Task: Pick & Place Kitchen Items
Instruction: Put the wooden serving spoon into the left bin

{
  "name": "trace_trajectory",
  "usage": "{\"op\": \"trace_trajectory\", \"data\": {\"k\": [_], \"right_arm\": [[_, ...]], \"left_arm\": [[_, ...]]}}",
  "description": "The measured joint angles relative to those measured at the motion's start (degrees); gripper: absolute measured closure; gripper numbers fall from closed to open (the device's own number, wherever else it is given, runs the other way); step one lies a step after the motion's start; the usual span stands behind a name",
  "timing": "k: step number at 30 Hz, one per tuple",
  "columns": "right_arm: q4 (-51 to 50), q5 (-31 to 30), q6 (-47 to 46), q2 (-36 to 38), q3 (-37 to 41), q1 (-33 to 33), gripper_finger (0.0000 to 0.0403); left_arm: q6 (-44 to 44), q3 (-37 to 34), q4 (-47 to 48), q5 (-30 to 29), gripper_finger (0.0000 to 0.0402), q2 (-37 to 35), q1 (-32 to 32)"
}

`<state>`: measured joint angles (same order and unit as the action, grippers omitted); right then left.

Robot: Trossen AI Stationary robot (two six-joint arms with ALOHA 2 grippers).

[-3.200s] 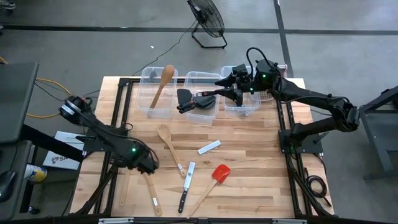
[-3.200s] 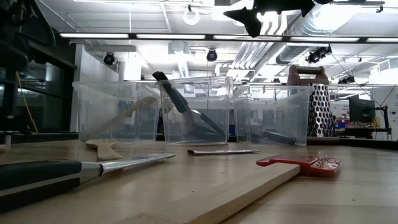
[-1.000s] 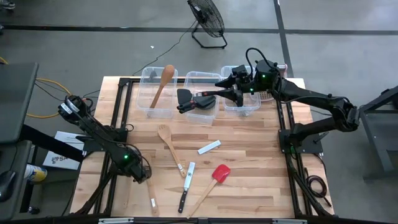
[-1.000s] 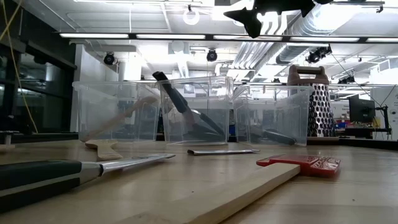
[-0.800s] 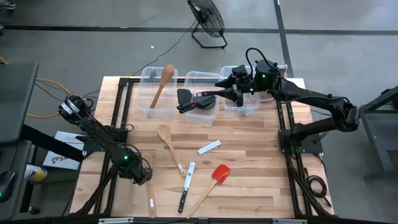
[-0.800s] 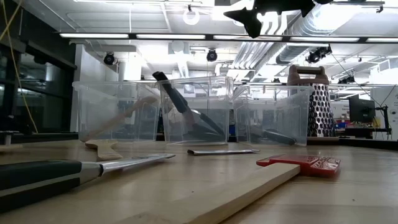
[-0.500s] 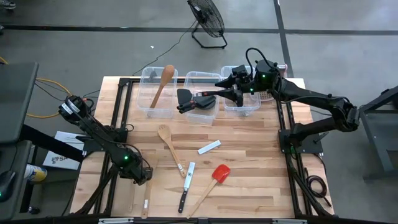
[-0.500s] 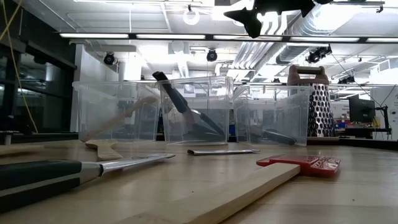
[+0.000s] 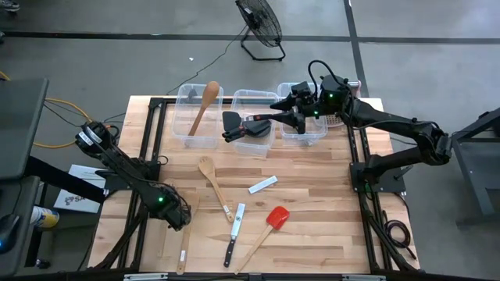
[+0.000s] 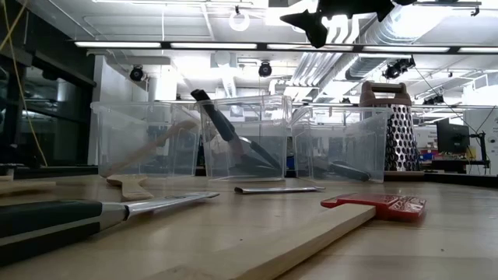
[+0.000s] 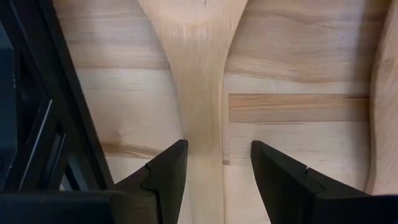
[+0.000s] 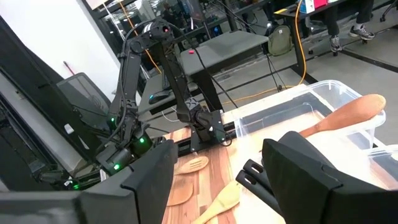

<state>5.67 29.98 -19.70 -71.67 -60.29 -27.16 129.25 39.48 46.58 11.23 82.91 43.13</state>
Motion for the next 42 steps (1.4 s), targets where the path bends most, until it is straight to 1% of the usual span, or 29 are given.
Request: {"op": "trace_trajectory", "data": {"k": [3, 8, 15, 20, 23, 26, 28, 31, 34, 42], "right_arm": [[-0.6, 0.0, 0.0, 0.0, 0.0, 0.0, 0.0167], [-1.8, -0.1, 0.0, 0.0, 0.0, 0.0, 0.0167], [-2.0, -2.2, 0.0, 0.0, 0.0, 0.0, 0.0167], [-2.0, -2.6, 0.0, 0.0, 0.0, 0.0, 0.0167], [-2.0, -2.6, 0.0, 0.0, 0.0, 0.0, 0.0167], [-2.0, -2.7, 0.0, 0.0, 0.0, 0.0, 0.0167], [-2.0, -2.9, 0.0, 0.0, 0.0, 0.0, 0.0167], [-2.1, -3.1, 0.0, 0.0, 0.0, 0.0, 0.0167], [-2.1, -3.0, 0.0, 0.0, 0.0, 0.0, 0.0167], [-2.1, -3.0, -0.1, 0.0, 0.0, 0.0, 0.0167]], "left_arm": [[0.0, 0.1, -0.4, 0.3, 0.0227, -0.2, 0.0], [-0.2, 2.2, 0.0, 0.3, 0.0227, -0.3, 0.0], [-1.0, 2.9, -0.2, -0.5, 0.0227, -0.4, 0.0], [0.0, 2.9, 3.6, -0.5, 0.0227, -1.6, 0.0], [0.0, 2.9, 7.4, 0.1, 0.0227, -2.2, 0.0], [-0.9, 2.8, 9.3, 0.1, 0.0227, -2.1, 0.0], [-1.5, 1.5, 7.9, 0.1, 0.0227, -2.2, 0.0], [-1.5, -1.0, 2.0, 0.1, 0.0227, -2.1, 0.0], [-1.4, -3.5, -1.9, 0.2, 0.0227, -2.5, 0.0], [-1.4, -6.2, -3.9, 0.4, 0.0227, -2.5, 0.0]]}}
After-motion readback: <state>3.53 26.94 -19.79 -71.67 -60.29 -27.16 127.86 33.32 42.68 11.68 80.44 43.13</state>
